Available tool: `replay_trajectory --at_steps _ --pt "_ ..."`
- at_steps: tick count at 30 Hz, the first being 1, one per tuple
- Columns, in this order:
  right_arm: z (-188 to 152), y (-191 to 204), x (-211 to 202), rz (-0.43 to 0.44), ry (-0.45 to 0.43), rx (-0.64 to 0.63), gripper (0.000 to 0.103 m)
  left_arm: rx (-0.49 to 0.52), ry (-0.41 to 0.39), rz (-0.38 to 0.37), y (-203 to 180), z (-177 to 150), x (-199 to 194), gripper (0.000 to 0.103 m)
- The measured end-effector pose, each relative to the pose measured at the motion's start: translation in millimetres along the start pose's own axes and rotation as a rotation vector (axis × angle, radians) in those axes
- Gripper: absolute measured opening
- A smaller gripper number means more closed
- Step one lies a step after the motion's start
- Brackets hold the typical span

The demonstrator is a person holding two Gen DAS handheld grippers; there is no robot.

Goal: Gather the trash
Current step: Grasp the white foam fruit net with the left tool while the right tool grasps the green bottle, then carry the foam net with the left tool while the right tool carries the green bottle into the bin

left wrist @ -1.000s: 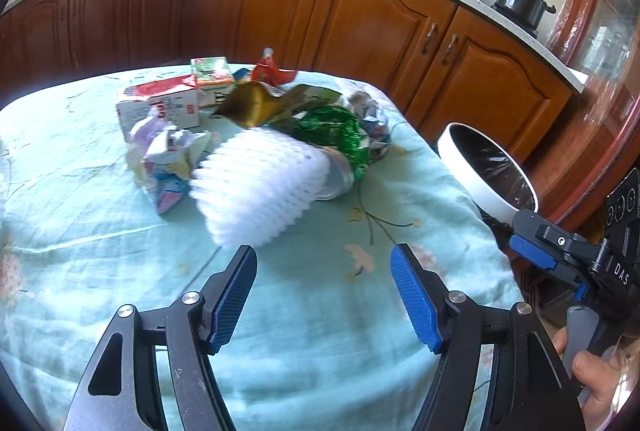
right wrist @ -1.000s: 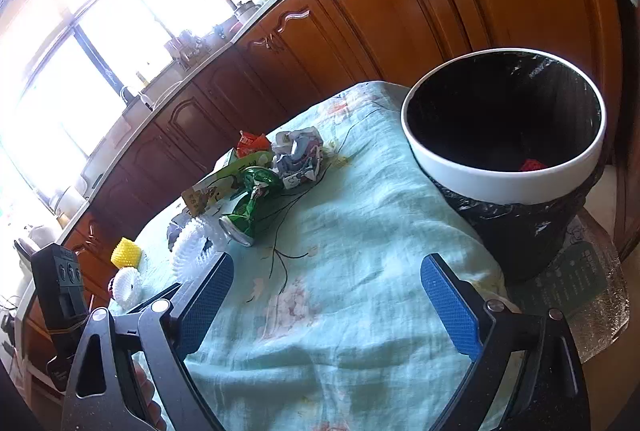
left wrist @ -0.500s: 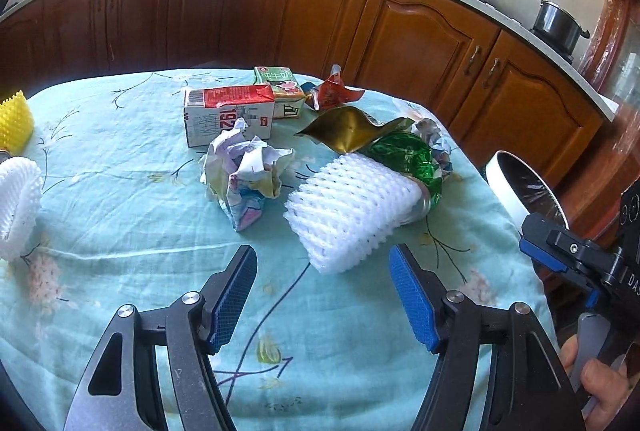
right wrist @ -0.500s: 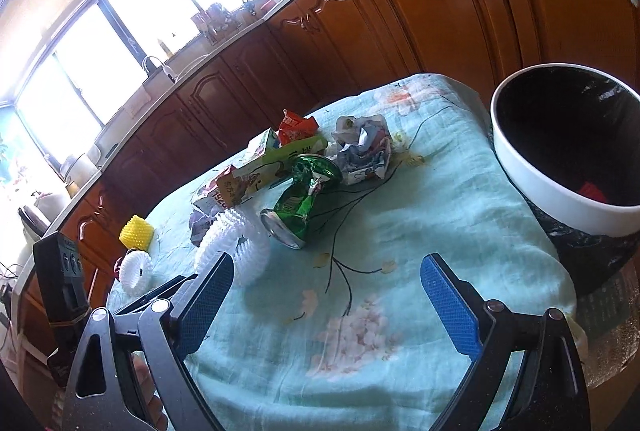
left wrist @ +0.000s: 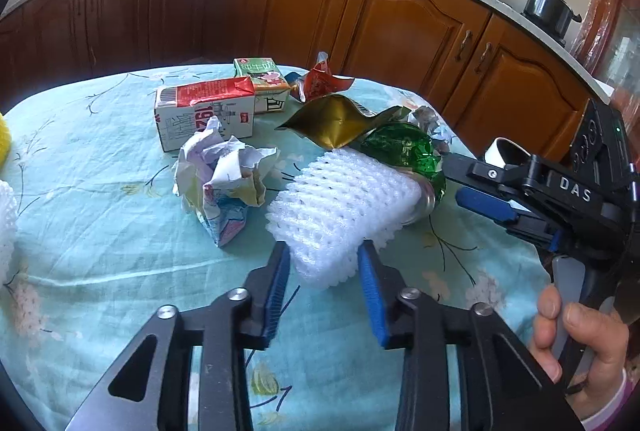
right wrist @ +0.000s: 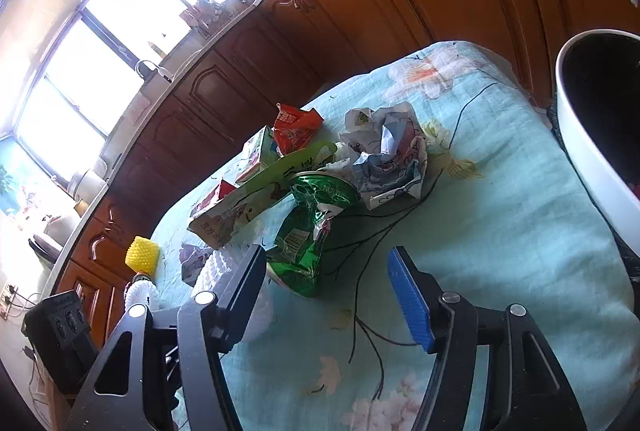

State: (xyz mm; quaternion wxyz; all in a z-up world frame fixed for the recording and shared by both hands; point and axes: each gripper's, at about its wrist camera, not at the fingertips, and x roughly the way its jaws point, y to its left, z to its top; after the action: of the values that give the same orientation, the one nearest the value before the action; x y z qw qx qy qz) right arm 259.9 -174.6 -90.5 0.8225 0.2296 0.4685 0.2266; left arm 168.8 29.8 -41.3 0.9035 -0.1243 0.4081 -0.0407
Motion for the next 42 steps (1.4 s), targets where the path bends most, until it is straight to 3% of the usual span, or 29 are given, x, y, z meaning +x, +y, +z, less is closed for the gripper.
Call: replay_trajectory --at_steps 2,3,5,18,28,42 --pt "3 1 8 0.010 0.017 0.003 0.041 0.008 -0.005 -0.004 0 1 2 0.017" --pt "3 2 11 0.016 0.023 0.000 0.028 0.015 -0.007 -0.006 0 2 2 0.015" --pt "1 5 11 0.014 0.026 -0.017 0.016 0.020 -0.012 -0.010 -1 2 1 0.011" --pt "-26 7 -49 0.005 -0.042 -0.079 0.011 0.036 -0.042 -0.060 -8 -6 -24 0.009" --pt "-38 -27 -111 -0.045 -0.123 -0.027 0.010 0.120 -0.039 -0.127 -52 -5 -26 0.009" --pt "-36 -51 -145 -0.069 -0.180 -0.002 0.010 0.174 -0.034 -0.160 -90 3 -15 0.009"
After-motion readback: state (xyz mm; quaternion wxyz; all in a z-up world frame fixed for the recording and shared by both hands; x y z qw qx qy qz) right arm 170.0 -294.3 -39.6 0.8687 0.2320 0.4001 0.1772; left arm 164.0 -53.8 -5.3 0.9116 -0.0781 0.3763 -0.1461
